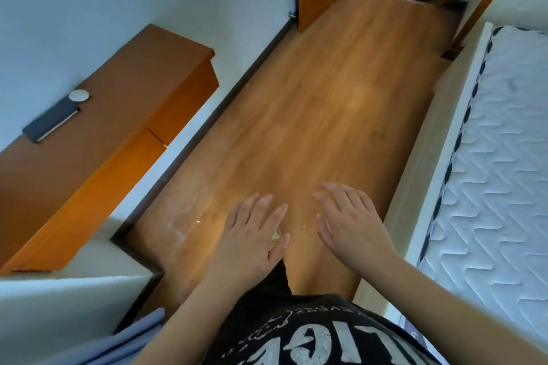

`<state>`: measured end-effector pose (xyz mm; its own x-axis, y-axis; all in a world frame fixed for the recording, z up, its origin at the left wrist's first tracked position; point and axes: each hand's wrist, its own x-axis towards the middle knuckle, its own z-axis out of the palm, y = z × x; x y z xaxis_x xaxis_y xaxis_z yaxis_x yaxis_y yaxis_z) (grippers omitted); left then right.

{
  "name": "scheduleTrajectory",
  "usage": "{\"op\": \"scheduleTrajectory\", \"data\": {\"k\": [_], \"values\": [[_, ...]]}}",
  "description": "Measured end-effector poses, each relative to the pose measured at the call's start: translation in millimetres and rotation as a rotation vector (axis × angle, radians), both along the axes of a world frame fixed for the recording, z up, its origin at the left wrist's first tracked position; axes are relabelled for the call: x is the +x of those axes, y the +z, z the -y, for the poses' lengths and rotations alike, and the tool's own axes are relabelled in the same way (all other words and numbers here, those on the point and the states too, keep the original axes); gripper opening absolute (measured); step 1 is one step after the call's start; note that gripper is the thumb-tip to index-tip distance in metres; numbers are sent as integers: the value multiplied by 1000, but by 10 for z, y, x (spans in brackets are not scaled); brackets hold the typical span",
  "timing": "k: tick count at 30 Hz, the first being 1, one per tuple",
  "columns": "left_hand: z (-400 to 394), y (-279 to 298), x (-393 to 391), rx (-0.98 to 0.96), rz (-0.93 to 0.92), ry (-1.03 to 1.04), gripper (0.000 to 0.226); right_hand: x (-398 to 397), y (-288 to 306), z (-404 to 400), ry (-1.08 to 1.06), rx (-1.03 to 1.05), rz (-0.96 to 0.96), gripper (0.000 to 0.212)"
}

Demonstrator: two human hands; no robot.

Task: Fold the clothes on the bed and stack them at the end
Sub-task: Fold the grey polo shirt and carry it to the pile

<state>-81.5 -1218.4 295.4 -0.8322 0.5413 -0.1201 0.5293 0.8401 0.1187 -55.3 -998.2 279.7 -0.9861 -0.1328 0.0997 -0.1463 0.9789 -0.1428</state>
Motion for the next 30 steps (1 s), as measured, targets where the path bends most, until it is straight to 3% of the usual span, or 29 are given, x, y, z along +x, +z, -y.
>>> {"op": "scheduleTrajectory", "data": {"k": [9, 14, 24, 30], "values": [[-122, -58, -1857, 14, -39, -109, 53, -1498, 82, -55, -182, 43, 128, 42], [-359, 107, -2930, -27, -70, -261, 55, -2145, 216, -230, -315, 31, 105, 41], [-1761, 230, -4505, 96, -84, -427, 55, -3162, 107, -1246, -562, -6, 84, 40], [-2643, 89, -5295, 40, -103, -543, 49, -3992, 60, -2139, -591, -60, 115, 44]]}}
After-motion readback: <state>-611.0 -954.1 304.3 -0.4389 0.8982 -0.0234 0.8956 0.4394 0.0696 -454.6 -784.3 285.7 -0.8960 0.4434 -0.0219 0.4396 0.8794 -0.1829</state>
